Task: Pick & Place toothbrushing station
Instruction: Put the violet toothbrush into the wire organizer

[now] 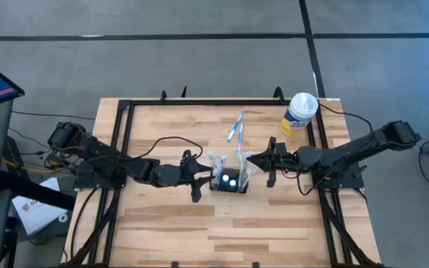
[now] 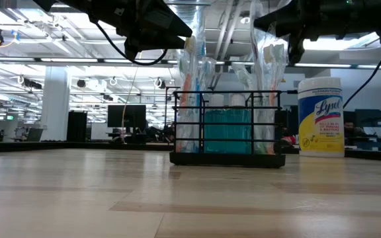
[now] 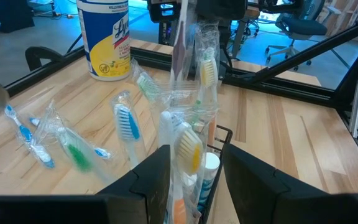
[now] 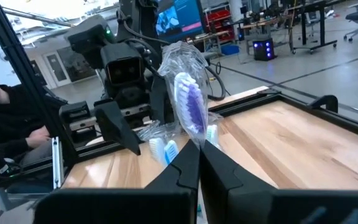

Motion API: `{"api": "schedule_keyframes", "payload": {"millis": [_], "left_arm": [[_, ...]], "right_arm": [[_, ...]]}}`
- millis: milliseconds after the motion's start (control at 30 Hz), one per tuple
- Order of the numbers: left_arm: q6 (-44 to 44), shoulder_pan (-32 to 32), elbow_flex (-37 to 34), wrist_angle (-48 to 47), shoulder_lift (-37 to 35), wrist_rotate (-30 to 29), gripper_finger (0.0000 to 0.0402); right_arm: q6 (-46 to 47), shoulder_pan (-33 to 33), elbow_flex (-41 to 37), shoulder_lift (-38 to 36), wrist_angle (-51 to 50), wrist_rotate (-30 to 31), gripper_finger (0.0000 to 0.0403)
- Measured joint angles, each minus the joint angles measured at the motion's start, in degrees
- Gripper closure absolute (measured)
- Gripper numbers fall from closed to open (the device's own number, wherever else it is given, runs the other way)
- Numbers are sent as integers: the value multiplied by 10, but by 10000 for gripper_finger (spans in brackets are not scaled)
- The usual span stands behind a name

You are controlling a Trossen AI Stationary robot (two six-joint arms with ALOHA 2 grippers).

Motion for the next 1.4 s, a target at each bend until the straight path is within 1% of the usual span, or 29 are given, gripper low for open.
{"api": "schedule_keyframes", "payload": {"millis": [267,600,833,933,1233,1400], "left_arm": [[0,0,0,0,0,0,261],[0,0,0,1,0,0,261],[0,0,0,1,0,0,261],[0,0,0,1,0,0,261],[0,0,0,1,0,0,261],[0,0,0,1,0,0,261]], "right_arm": [[-7,23,0,1,-12,1,403],[4,21,1,70,15,4,403],[3,23,1,83,35,4,403],[0,23,0,72,29,4,403],[0,36,0,-15,27,-12,403],[6,55,0,-18,35,-11,403]]}}
